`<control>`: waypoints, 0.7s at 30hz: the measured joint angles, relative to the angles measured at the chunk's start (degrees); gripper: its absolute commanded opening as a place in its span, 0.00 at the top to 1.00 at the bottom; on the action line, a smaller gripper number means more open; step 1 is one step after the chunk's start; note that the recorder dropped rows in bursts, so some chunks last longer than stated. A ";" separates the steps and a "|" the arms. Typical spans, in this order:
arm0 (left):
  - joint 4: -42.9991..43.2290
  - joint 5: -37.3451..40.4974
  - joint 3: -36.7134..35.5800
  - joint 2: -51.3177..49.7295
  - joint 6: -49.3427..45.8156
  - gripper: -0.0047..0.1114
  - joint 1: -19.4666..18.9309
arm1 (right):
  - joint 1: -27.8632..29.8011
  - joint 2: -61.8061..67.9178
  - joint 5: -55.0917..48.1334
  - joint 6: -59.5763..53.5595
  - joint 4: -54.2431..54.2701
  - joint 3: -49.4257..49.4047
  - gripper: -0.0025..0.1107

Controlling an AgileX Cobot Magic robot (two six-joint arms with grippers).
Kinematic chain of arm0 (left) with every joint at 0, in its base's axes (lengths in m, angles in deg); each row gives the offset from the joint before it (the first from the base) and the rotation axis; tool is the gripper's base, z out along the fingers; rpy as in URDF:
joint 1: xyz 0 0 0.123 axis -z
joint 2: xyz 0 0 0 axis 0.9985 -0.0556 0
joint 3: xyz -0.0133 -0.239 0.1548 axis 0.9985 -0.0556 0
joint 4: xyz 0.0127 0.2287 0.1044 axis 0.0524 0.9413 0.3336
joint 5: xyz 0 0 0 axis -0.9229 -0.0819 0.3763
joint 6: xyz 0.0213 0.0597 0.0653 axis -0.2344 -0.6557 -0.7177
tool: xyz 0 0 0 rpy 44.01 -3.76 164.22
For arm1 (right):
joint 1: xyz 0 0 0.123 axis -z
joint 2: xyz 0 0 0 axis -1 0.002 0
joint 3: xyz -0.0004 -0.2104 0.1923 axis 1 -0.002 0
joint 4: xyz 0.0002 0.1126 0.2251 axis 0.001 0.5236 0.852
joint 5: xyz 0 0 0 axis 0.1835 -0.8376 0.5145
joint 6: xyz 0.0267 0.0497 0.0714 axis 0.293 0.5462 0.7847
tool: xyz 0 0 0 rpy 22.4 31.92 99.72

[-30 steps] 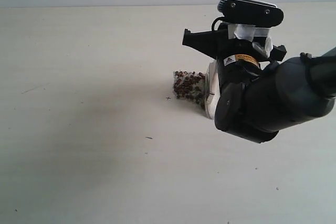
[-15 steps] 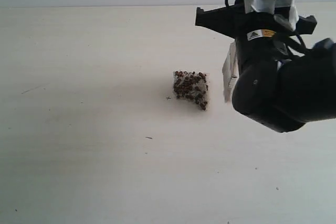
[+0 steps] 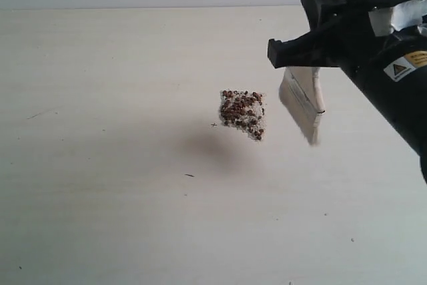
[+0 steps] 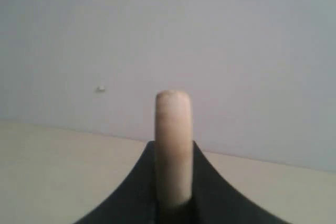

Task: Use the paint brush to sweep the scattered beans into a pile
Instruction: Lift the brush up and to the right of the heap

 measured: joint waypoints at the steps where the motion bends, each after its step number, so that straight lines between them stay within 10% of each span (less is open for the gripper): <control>1: 0.00 0.00 0.00 0.00 0.00 0.96 0.00 | 0.91 -1.08 -2.97 0.49 -3.35 0.00 0.98; 21: 0.00 0.00 0.00 0.00 0.00 0.96 0.00 | 21.32 -3.94 -76.19 0.33 -18.50 28.72 0.98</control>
